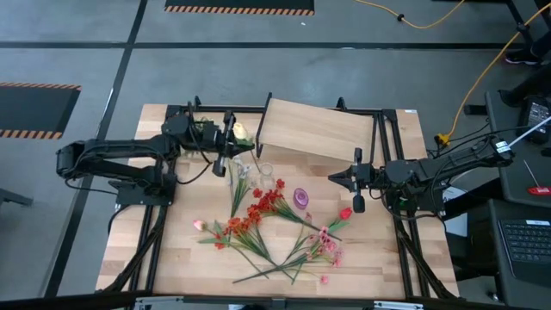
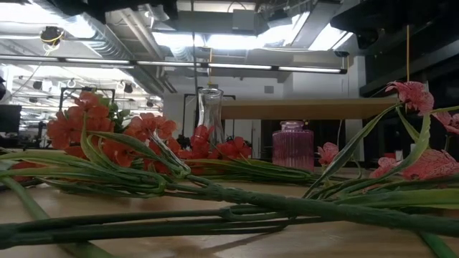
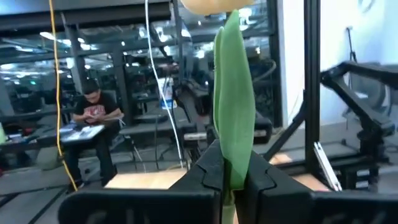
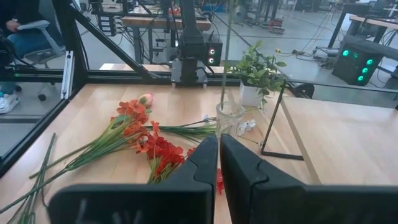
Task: Pick and place flowers into a vace then onto a shelf
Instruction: Put the yellow tulip into the transparent vase, then put the white flowers into the transparent vase
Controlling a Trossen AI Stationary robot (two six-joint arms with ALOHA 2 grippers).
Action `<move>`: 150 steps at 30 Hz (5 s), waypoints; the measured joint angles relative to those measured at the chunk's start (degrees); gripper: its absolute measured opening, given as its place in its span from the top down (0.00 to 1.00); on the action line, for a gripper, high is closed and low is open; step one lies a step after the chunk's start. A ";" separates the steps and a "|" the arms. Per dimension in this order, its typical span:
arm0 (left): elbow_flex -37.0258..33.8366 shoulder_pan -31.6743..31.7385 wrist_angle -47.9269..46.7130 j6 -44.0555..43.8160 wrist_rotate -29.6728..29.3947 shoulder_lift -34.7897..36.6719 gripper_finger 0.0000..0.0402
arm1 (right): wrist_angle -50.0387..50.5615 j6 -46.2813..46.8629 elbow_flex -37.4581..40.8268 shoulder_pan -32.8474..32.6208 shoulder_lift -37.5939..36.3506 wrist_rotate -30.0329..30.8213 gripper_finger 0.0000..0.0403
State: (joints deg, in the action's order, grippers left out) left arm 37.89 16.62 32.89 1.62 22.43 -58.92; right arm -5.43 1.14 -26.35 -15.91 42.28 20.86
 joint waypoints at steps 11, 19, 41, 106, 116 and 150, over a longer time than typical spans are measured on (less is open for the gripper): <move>0.02 4.31 2.96 -3.58 -0.21 0.33 0.98 | 0.16 -0.89 0.00 0.00 0.00 0.00 0.94; 0.02 5.03 1.67 -8.11 -0.23 0.31 0.98 | 0.20 -4.22 0.00 0.00 0.00 -0.01 0.94; 0.02 4.75 3.55 -4.78 -0.28 -17.62 0.98 | 0.77 -4.83 0.00 0.05 0.00 0.00 0.94; 0.02 -5.07 -33.50 0.68 -23.81 -3.06 0.68 | 4.07 -6.23 0.00 0.05 0.00 0.04 0.94; 0.02 -16.15 -36.73 -6.96 -33.03 -3.06 0.68 | 4.10 -4.27 0.00 0.05 0.00 0.02 0.94; 0.00 -23.71 -60.61 -50.14 -36.26 -12.81 0.68 | 5.82 -2.88 0.00 0.05 -0.02 0.02 0.94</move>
State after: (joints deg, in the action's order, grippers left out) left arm 37.89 -7.09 -27.72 -48.51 -13.83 -71.73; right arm 0.38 -1.74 -26.35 -15.86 42.26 20.88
